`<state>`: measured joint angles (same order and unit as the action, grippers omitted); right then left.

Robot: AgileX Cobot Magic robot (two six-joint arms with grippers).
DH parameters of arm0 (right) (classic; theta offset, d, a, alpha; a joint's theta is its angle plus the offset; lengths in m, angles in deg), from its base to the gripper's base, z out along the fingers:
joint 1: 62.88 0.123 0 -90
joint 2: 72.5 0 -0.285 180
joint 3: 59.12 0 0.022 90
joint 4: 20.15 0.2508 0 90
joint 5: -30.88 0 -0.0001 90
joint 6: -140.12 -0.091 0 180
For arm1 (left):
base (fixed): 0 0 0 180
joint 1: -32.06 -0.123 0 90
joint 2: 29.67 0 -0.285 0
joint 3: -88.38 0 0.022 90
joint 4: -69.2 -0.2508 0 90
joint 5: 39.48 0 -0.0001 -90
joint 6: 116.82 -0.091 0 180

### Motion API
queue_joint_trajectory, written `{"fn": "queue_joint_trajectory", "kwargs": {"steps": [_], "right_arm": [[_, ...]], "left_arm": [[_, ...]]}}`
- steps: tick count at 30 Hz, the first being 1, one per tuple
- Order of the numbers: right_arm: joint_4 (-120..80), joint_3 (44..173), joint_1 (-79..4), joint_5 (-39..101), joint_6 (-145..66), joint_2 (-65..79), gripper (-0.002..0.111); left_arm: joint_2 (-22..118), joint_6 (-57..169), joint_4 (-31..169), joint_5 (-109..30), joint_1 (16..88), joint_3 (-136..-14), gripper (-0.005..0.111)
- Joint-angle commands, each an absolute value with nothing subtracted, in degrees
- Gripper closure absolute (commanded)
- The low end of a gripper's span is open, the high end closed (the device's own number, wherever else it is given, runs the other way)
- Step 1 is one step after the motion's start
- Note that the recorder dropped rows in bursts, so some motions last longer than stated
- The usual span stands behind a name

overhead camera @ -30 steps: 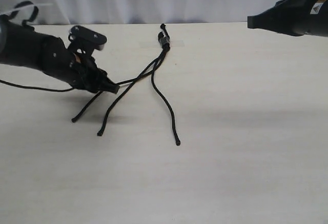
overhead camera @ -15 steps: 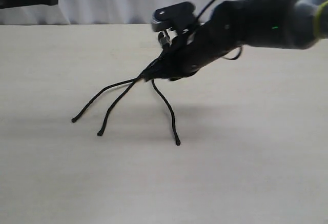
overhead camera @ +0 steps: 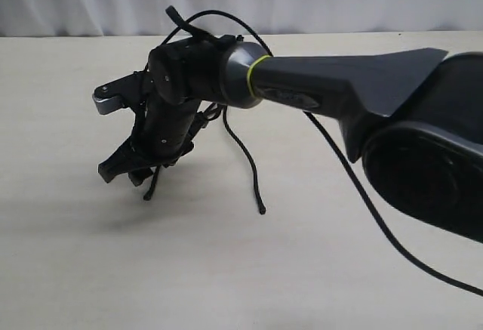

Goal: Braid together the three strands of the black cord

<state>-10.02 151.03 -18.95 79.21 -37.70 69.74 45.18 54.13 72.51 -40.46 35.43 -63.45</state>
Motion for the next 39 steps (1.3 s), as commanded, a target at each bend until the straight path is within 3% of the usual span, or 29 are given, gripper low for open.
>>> {"fn": "queue_joint_trajectory", "kwargs": {"steps": [1, 2, 4, 5, 9, 15, 22, 31, 39], "right_arm": [[-11.2, 154.3, -19.0, 81.2, -39.9, 72.0, 0.055], [-11.2, 154.4, -18.9, 81.1, -39.9, 72.5, 0.056], [-14.8, 154.4, -18.1, 81.3, -39.9, 73.4, 0.067], [-17.8, 154.4, -17.7, 82.0, -41.2, 73.9, 0.079], [-21.2, 154.4, -17.5, 85.7, -41.2, 73.9, 0.104], [-25.2, 154.3, -20.7, 96.6, -37.8, 66.1, 0.104], [-28.6, 152.2, -30.5, 100.8, -38.2, 56.2, 0.104], [-28.1, 139.1, -41.2, 91.5, -39.2, 50.9, 0.104], [-27.0, 128.3, -44.4, 76.0, -36.7, 53.8, 0.104]], "left_arm": [[45.1, 54.4, 73.0, -40.4, 35.2, -63.1, 0.107], [45.1, 54.4, 73.0, -40.4, 35.2, -63.1, 0.107], [45.1, 54.4, 73.0, -40.4, 35.2, -63.1, 0.107], [45.1, 54.4, 73.0, -40.4, 35.2, -63.1, 0.107], [45.1, 54.4, 73.0, -40.4, 35.2, -63.1, 0.107], [45.1, 54.4, 73.0, -40.4, 35.2, -63.1, 0.107], [45.1, 54.4, 73.0, -40.4, 35.2, -63.1, 0.107], [45.1, 54.4, 73.0, -40.4, 35.2, -63.1, 0.107], [45.1, 54.4, 73.0, -40.4, 35.2, -63.1, 0.107]]}}
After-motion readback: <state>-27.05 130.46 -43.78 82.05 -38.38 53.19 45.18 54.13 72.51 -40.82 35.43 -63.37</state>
